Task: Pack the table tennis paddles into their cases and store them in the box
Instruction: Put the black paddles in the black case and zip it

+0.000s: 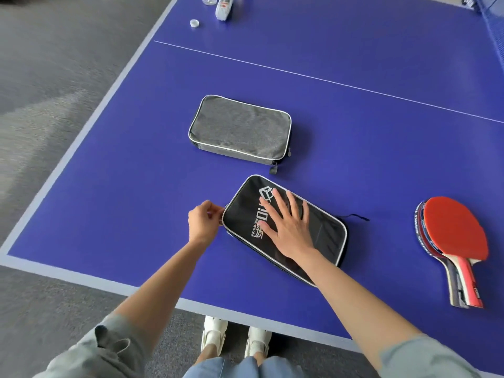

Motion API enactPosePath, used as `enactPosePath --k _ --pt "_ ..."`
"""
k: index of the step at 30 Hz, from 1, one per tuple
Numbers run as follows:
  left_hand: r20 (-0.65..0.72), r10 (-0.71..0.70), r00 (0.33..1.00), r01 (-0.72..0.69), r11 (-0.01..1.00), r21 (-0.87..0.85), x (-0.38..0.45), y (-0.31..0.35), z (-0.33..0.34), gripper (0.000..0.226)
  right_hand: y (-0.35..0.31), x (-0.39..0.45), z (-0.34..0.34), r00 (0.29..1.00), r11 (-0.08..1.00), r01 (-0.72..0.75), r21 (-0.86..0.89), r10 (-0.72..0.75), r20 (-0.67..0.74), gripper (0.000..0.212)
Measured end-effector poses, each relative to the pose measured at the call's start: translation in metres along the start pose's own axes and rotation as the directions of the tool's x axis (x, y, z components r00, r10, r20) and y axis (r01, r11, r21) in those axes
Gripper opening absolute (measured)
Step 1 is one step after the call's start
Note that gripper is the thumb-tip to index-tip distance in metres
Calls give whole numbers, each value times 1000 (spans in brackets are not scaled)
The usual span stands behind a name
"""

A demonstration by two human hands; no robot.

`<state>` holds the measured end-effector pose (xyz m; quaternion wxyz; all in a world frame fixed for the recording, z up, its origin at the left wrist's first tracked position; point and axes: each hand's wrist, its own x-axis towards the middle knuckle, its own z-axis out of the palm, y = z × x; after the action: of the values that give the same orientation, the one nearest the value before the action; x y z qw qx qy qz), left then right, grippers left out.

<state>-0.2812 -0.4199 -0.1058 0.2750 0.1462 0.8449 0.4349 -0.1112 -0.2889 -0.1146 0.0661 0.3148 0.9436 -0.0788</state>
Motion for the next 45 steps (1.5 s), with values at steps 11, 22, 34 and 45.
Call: enactPosePath --k 11,22,34,45 --pt "-188 -268 945 221 945 -240 -53 -11 22 12 -5 2 1 1000 999 -11 42 12 -16 58" --pt "5 28 1000 -28 998 54 -26 -16 -19 17 -5 4 0 999 996 -21 84 19 32 59" --pt "-123 -94 988 91 995 -30 -65 -17 7 12 -12 -1 -1 1000 999 -5 50 4 6 58" --pt "-105 -66 992 51 989 -141 -61 -29 3 8 -50 -10 -14 981 974 183 137 -190 45 73"
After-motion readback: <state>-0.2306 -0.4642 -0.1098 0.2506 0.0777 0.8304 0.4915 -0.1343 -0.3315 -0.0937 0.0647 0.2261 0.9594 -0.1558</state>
